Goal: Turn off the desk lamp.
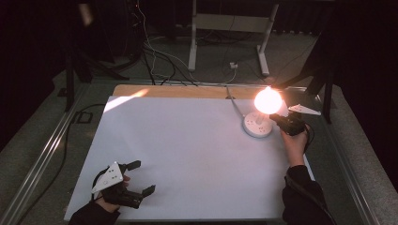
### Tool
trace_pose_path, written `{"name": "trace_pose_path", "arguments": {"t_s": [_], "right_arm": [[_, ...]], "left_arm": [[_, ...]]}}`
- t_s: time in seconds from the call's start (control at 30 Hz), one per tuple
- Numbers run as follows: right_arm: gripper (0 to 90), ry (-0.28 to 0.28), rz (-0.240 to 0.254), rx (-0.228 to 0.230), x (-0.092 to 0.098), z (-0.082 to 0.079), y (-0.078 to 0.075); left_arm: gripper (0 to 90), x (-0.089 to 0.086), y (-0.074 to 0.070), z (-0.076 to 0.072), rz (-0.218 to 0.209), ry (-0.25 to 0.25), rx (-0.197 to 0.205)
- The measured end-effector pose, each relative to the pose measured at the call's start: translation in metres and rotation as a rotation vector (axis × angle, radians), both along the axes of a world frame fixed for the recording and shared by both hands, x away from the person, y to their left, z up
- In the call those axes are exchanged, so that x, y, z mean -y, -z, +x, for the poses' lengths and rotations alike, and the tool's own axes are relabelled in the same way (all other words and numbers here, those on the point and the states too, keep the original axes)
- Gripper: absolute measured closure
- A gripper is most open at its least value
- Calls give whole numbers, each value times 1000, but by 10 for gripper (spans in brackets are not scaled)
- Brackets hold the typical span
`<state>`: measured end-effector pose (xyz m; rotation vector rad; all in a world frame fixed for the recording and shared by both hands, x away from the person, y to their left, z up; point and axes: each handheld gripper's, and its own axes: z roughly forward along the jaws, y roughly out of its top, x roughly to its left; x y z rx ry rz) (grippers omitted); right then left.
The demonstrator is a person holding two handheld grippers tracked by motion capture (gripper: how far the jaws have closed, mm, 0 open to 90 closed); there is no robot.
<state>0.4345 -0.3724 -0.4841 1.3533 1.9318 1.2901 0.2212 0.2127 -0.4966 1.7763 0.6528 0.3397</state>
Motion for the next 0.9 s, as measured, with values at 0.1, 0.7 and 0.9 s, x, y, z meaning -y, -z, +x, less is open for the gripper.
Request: {"name": "trace_pose_path", "arguments": {"t_s": [0.1, 0.7, 0.9], "right_arm": [[900, 6, -2, 1, 1, 0, -2], [900, 22, -17, -42, 2, 4, 17], [900, 28, -15, -56, 2, 5, 23]], "left_arm": [[7, -1, 0, 0, 0, 0, 2], [7, 0, 0, 0, 0, -4, 0], [7, 0, 0, 0, -1, -4, -1]]}}
